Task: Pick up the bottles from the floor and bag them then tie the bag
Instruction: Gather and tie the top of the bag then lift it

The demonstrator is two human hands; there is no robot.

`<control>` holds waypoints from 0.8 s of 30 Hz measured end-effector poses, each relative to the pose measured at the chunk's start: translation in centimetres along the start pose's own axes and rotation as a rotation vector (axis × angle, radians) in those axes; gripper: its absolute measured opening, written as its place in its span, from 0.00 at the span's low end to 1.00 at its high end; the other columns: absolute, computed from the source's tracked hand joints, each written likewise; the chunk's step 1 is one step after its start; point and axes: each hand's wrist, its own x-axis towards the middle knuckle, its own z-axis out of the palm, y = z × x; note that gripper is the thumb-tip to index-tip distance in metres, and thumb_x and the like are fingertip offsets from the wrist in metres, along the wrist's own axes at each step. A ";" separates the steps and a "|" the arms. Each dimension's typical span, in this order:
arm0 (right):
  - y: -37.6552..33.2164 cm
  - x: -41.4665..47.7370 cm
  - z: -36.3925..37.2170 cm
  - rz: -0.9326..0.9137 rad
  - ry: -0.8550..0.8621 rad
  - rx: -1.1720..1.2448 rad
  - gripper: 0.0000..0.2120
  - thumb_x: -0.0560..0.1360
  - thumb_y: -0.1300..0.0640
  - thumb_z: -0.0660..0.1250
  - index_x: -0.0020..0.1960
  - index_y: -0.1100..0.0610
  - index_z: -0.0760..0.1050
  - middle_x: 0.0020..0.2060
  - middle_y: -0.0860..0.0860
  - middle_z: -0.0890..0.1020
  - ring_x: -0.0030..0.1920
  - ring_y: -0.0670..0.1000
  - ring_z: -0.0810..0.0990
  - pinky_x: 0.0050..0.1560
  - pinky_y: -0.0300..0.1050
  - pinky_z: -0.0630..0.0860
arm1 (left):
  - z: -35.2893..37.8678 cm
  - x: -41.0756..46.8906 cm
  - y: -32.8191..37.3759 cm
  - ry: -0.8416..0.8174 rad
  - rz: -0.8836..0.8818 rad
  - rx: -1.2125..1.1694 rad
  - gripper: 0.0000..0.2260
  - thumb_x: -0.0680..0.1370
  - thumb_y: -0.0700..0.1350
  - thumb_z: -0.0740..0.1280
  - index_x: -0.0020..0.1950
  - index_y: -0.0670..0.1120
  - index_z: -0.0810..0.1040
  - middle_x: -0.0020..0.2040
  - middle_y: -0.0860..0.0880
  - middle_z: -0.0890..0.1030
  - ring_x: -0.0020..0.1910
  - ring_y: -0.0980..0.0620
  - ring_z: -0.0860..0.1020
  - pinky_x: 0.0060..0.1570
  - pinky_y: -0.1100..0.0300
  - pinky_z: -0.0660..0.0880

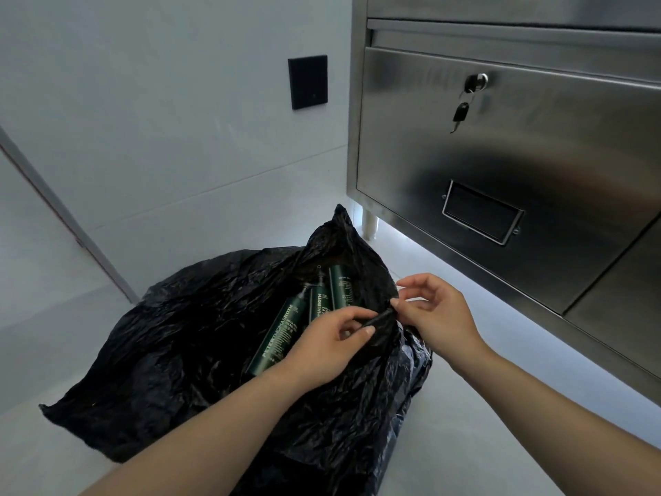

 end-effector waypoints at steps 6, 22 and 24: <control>0.7 0.9 0.3 -0.077 -0.068 -0.225 0.15 0.66 0.50 0.76 0.49 0.42 0.75 0.53 0.42 0.78 0.52 0.41 0.78 0.43 0.33 0.75 | -2.7 -1.8 0.0 0.190 0.044 0.237 0.10 0.72 0.47 0.71 0.43 0.64 0.76 0.38 0.56 0.78 0.31 0.62 0.72 0.35 0.72 0.71; -2.3 0.9 8.9 -0.262 -0.274 -0.150 0.06 0.70 0.58 0.73 0.35 0.49 0.81 0.34 0.44 0.84 0.37 0.43 0.81 0.42 0.35 0.76 | -9.8 -4.7 -1.7 0.289 -0.147 -0.096 0.07 0.78 0.53 0.62 0.48 0.56 0.80 0.44 0.56 0.82 0.41 0.61 0.80 0.42 0.66 0.76; -2.6 0.7 8.2 -0.272 -0.250 -0.124 0.06 0.70 0.59 0.73 0.36 0.48 0.81 0.35 0.45 0.84 0.38 0.44 0.82 0.43 0.35 0.77 | -9.3 -3.8 -1.9 0.244 -0.187 -0.133 0.10 0.79 0.54 0.59 0.48 0.56 0.80 0.47 0.57 0.82 0.45 0.59 0.80 0.48 0.60 0.77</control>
